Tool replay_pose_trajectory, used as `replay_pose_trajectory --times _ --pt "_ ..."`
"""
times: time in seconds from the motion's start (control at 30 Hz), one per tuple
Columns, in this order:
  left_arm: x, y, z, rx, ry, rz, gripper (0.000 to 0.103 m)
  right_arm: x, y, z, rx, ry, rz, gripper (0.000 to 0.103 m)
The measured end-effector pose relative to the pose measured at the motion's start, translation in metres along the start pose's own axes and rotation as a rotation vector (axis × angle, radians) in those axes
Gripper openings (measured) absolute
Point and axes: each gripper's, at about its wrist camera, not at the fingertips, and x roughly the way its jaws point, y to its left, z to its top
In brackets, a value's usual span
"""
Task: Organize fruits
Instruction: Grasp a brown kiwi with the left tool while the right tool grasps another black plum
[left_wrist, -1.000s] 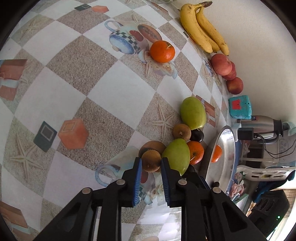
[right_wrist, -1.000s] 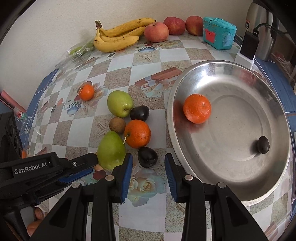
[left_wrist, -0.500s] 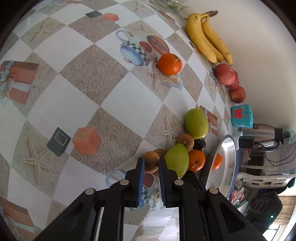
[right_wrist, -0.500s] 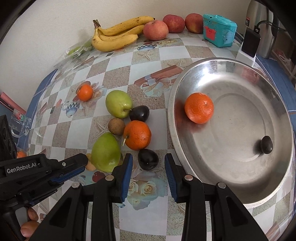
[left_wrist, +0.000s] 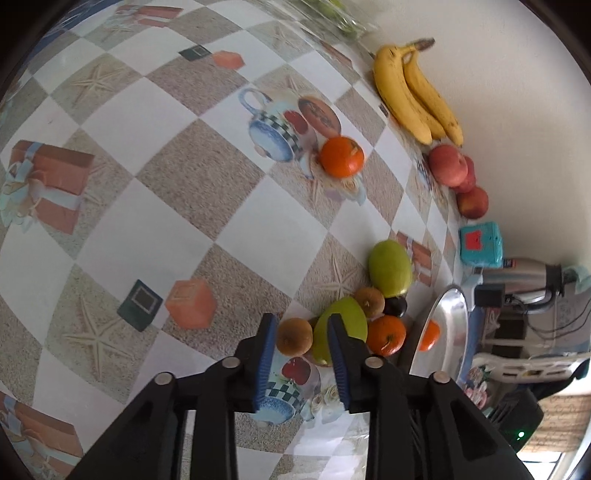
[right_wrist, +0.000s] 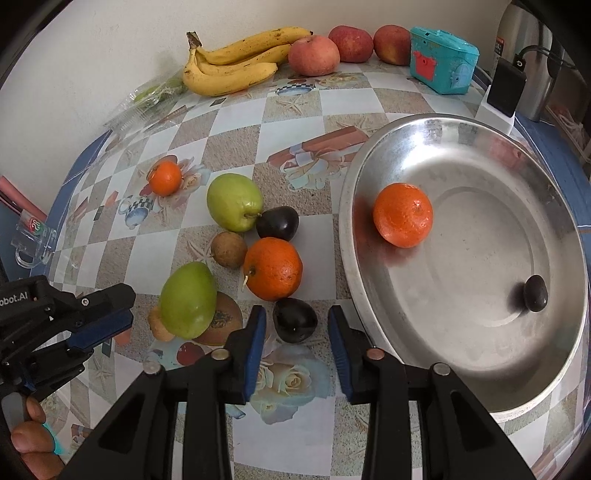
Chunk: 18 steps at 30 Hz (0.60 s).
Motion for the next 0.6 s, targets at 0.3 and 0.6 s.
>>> replay_pose_trajectory --times 0.3,0.6 --pt "0.008 0.003 -0.004 -0.02 0.029 0.001 0.031 -0.001 0.001 -0.001 -0.005 -0.004 0.014 0.025" --pt "0.011 0.013 -0.006 -0.095 0.044 -0.027 0.03 -0.004 0.002 0.0 -0.001 -0.011 0.025 0.025"
